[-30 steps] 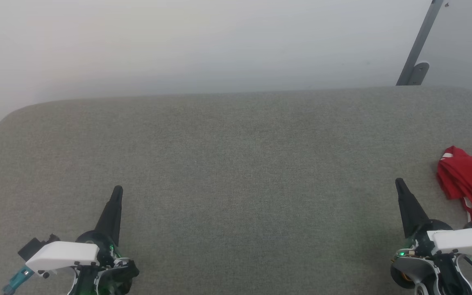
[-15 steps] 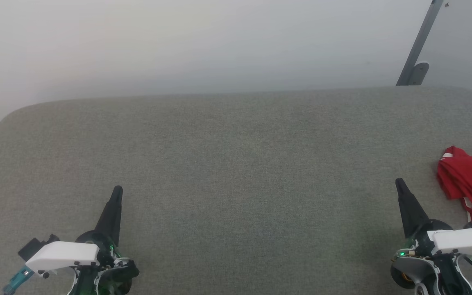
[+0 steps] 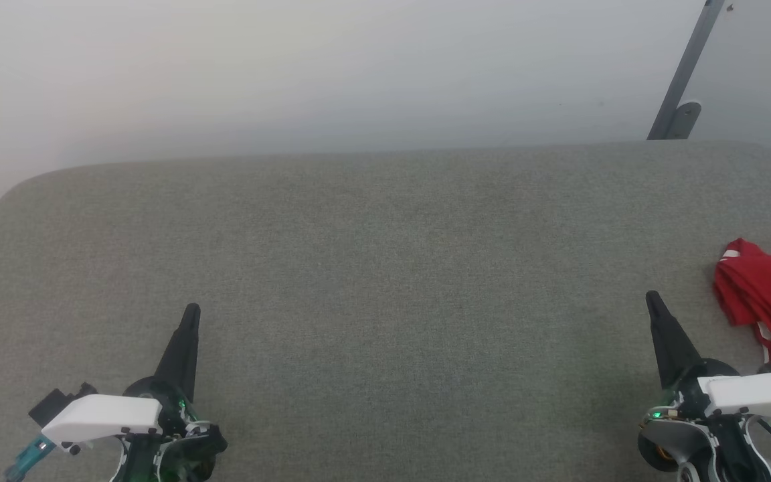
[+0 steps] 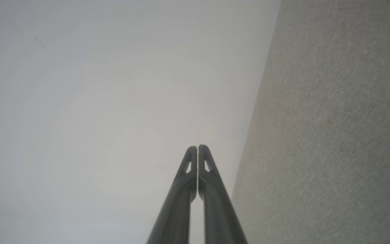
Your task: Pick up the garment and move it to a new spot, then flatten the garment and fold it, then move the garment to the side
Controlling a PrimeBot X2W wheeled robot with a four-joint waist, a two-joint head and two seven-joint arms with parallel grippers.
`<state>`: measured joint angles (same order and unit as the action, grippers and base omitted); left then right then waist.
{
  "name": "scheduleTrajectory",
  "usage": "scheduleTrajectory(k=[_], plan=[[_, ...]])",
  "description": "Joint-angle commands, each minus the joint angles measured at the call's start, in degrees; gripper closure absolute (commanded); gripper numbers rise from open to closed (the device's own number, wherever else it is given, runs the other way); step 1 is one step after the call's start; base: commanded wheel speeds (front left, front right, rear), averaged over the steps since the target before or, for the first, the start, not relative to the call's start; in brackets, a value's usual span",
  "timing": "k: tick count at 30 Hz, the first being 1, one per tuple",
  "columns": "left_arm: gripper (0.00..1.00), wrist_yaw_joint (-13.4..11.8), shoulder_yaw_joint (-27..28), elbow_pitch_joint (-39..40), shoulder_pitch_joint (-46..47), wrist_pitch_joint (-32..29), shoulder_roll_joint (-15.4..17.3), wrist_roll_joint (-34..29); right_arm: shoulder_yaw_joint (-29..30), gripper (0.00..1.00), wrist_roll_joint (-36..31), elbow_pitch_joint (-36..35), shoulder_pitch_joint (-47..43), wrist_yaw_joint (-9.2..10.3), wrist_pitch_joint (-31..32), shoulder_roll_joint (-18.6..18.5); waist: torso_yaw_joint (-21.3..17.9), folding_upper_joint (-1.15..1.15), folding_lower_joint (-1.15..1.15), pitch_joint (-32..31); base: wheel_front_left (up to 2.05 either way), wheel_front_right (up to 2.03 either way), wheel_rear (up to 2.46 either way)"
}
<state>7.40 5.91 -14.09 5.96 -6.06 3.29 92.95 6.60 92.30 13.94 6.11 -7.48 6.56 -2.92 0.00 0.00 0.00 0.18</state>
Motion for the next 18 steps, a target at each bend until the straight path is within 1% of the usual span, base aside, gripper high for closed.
scheduleTrajectory(k=[1, 18], plan=[[1.0, 0.16, 0.25, 0.01, 0.56, -0.33, -0.04, -0.25, 0.03, 1.0, 0.16, 0.18, 0.31, -0.02, 0.18, 0.25, 0.0, 0.0, 0.0, 0.0, 0.0, 0.0, 0.0], [1.0, 0.16, 0.37, 0.01, 0.57, -0.37, -0.12, -0.29, 0.04, 1.0, 0.14, 0.18, 0.32, -0.02, 0.19, 0.25, 0.0, 0.0, 0.0, 0.0, 0.0, 0.0, 0.0]])
